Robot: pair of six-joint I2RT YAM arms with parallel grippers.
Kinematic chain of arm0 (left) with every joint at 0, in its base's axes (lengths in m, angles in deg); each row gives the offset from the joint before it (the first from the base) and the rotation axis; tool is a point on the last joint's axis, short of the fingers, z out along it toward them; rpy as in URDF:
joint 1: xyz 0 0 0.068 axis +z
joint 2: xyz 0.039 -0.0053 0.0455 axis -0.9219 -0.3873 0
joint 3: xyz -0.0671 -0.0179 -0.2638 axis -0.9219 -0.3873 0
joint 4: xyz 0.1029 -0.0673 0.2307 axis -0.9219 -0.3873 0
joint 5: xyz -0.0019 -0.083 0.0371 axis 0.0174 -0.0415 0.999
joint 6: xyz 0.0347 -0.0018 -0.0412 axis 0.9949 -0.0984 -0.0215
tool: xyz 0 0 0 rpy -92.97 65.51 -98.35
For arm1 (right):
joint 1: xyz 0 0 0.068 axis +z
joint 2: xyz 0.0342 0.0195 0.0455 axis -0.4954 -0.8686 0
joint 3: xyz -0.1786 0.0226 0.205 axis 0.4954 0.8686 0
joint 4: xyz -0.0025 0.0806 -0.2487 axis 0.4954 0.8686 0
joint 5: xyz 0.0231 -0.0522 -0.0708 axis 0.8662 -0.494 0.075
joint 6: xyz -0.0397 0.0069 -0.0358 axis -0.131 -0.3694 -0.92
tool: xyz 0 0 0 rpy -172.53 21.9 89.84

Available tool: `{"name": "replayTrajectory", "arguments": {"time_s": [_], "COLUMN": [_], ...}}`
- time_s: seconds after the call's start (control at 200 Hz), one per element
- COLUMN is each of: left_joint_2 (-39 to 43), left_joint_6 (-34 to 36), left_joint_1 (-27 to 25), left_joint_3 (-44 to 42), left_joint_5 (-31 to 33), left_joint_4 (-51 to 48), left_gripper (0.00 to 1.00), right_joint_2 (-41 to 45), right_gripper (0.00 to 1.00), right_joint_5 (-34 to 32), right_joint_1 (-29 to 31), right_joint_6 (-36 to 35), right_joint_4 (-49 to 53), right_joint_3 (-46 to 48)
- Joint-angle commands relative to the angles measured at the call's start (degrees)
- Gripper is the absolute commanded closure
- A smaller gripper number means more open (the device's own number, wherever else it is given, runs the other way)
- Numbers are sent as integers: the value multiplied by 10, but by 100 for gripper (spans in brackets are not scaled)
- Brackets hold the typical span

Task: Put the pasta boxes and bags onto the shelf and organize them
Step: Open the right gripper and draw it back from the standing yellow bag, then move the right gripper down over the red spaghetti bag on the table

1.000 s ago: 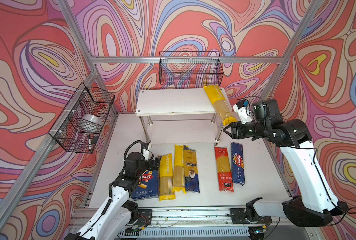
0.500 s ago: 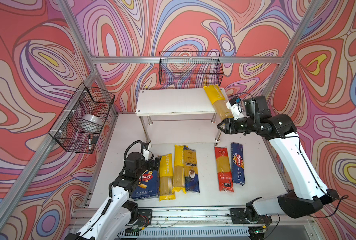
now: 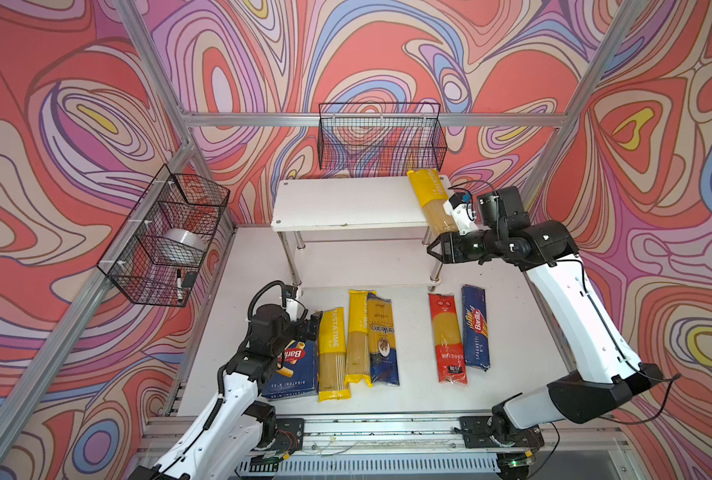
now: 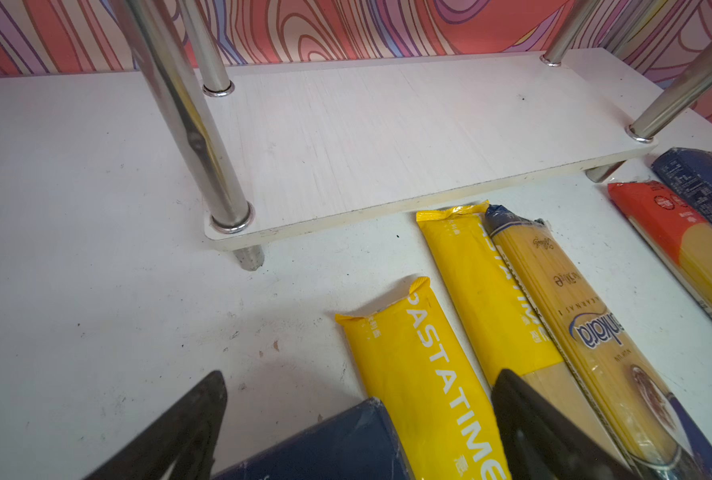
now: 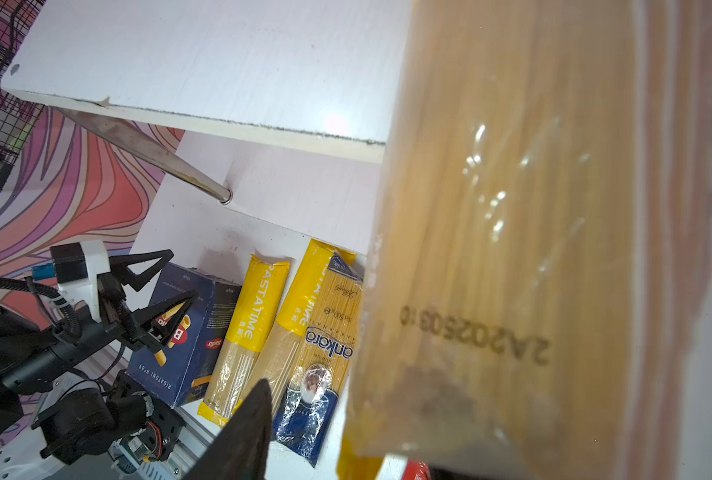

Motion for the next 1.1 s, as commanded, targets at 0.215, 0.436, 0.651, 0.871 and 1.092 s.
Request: {"name": "replayTrajectory", "arguments": {"time_s": [0.215,0.436,0.651,0.871,1.092], "left_joint_2": [6,5,4,5,5], "left_joint_6": [3,4,4,3,4], "left_joint_1": [0,0,0,0,0], "left_joint_3": [2,2,2,2,1], "left_joint_5": [2,1,1,5,5], "left_joint_4": [-17,-16,-17,-16,-18], "left_gripper": [0,0,0,0,0], "right_joint_2": [-44,-20,26,58,129], "right_gripper": [41,37,27,27,27], "right_joint_5": [19,13,11,12,12], "right_joint_1": [-3,-2,-2,-2,-2], "right_joint_6": [0,-4,-9,-12,-4], "right_joint_4": [-78,-43,-1,44,2], "right_joint_3": [-48,-44,-17,4,133]}}
